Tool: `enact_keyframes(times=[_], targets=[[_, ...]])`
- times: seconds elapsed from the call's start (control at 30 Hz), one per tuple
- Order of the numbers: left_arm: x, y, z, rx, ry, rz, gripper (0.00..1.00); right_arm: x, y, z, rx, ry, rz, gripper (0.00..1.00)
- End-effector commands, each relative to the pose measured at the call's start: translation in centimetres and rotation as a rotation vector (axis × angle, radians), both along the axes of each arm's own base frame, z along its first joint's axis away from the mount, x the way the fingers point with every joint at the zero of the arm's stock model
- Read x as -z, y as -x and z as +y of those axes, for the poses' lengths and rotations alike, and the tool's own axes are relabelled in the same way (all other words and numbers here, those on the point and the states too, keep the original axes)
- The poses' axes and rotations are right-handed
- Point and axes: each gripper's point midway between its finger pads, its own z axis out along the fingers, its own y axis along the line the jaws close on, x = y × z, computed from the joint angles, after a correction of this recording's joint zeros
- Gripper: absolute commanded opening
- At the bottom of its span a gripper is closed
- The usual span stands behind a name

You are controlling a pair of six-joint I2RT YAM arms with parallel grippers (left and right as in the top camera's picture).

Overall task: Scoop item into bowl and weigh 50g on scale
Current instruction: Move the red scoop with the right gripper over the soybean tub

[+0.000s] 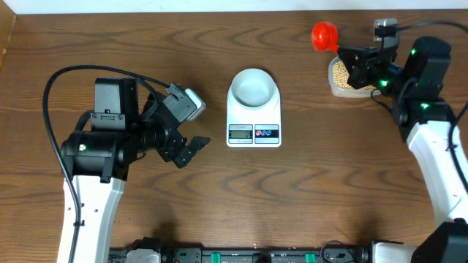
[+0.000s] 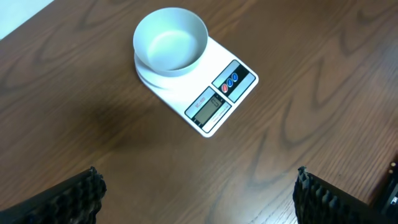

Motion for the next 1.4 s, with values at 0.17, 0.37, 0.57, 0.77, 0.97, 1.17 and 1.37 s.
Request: enact_keyframes(times=[0.17,0.37,0.57,0.77,0.97,1.17,1.37], targets=[[-1.5,0.1,-0.5,0.025,0.034,-0.032,0.99,-1.9,0.3,-1.0,0.007,0.106,0.014,0.01],[-1.6,-0.1,-0.5,0.025,0.035,-0.044,0.99,-1.0,1.1,-2.2,0.008,0.073,0.080,0.01],[-1.6,-0.1,-0.5,0.025,0.035,-0.042,0.99,-1.3,1.3,-1.9,-0.023,0.053,0.068,0.01],[-1.7,-0.2,-0.5,0.010,0.046,-0.036,0.99,-1.3,1.3,-1.9,-0.045,0.095,0.033,0.01],[-2.0,-0.6,-0.5,-0.040,0.080,-0.020,0.99,-1.3,1.2,-2.0,-0.036,0.101,0.034,0.01],[-2.0,-0.6,-0.5,-0.039,0.080,-0.020,0.99,-1.3,1.2,-2.0,-0.036,0.101,0.034,0.01],[-2.0,-0.6,-0.5,-0.040,0.080,-0.020,0.99,-1.3,1.2,-2.0,-0.036,0.101,0.035,0.01]])
